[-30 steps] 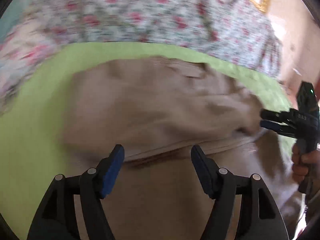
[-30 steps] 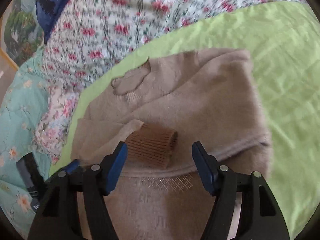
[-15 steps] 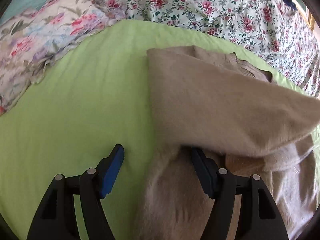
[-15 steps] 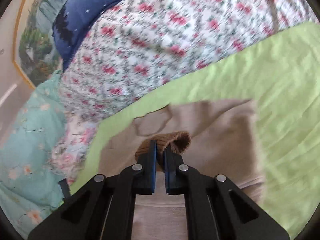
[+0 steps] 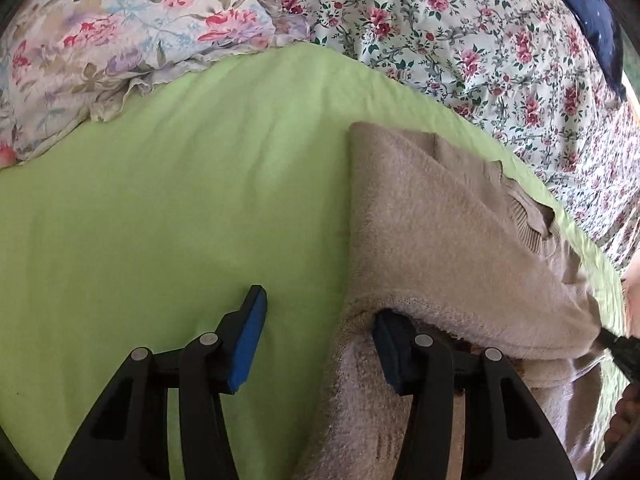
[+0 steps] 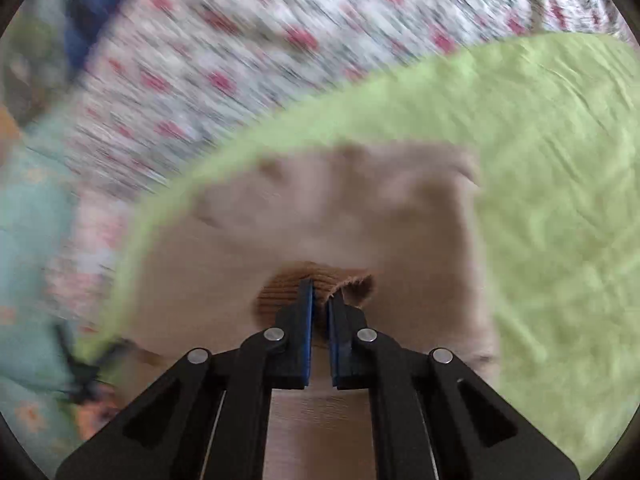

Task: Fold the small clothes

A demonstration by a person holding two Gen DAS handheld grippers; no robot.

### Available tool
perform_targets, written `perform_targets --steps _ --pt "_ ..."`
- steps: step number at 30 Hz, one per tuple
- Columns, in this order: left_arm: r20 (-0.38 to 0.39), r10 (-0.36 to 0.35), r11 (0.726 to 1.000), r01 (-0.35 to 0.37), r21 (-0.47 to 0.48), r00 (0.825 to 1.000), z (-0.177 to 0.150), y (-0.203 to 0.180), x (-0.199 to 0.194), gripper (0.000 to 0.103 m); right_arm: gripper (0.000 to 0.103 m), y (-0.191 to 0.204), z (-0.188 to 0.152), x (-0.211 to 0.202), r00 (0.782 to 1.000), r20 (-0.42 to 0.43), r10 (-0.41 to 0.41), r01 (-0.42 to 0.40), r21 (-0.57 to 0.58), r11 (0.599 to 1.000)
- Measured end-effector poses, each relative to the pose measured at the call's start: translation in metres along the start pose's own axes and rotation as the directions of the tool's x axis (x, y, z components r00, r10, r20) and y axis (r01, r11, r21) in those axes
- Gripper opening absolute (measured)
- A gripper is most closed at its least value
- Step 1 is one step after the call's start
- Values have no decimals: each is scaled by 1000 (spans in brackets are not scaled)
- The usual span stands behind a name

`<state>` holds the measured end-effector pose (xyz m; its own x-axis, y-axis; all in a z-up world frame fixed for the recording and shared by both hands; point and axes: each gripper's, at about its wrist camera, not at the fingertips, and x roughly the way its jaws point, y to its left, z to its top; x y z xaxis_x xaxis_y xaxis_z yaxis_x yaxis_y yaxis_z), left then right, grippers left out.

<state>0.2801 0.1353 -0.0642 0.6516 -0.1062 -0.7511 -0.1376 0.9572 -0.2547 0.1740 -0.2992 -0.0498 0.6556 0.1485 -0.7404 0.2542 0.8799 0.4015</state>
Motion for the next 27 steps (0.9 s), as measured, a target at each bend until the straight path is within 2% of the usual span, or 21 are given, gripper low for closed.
perform_targets --steps 2,4,5,6,8,9,10,11,13,15,17,18,19,21,23,25,27 --pt "2 0 1000 0 -2 1000 0 1 0 53 8 -11 -6 5 999 -23 -33 34 44 998" --pt "6 -1 1000 1 -5 1000 -2 1 0 53 8 -15 -10 -8 993 23 -116 115 64 991" --pt "8 3 1000 -3 -3 1000 -2 1 0 53 9 -14 -11 -15 991 54 -122 119 67 991" --pt "10 13 1000 -13 4 1000 -2 -1 0 53 9 -11 -12 -22 991 85 -100 94 69 993" --pt "11 28 999 -28 16 1000 -3 -3 1 53 10 4 -12 -25 995 99 22 -25 33 999" --pt "12 31 999 -32 20 999 -2 -4 2 53 17 12 -11 -19 994 72 87 -88 16 996" --pt "11 26 999 -27 18 1000 -2 -3 2 53 28 19 -10 -6 989 17 147 -147 7 989" --pt "10 18 1000 -18 12 1000 -2 -2 2 53 32 23 -10 8 988 -40 150 -150 5 989" --pt "7 3 1000 -3 9 1000 -2 1 2 54 29 17 -15 38 990 -142 9 -7 13 1000" --pt "4 10 999 -10 31 1000 -3 -1 -1 54 29 2 -19 38 988 -142 54 -41 93 995" --pt "-6 24 998 -23 61 1000 -9 -4 -7 53 32 -1 -20 23 991 -132 37 -23 106 994" --pt "-17 12 997 -11 72 1000 -14 -6 -13 52 43 0 -20 11 993 -117 21 -10 100 995" --pt "-26 -6 997 9 82 1000 -19 -7 -20 52 73 3 -23 -3 995 -101 -5 14 89 996" --pt "-40 -43 994 47 99 998 -31 -9 -35 52 102 7 -31 -33 997 -44 -62 65 80 995" --pt "-51 -79 989 85 125 996 -47 -11 -57 52 103 5 -35 -60 997 -9 -82 82 92 992" --pt "-50 -96 982 103 158 994 -65 -12 -83 58 103 1 -48 -88 999 33 35 -38 85 996" --pt "-50 -100 976 108 188 994 -86 -12 -109 67 103 -3 -68 -116 995 74 67 -73 79 994"
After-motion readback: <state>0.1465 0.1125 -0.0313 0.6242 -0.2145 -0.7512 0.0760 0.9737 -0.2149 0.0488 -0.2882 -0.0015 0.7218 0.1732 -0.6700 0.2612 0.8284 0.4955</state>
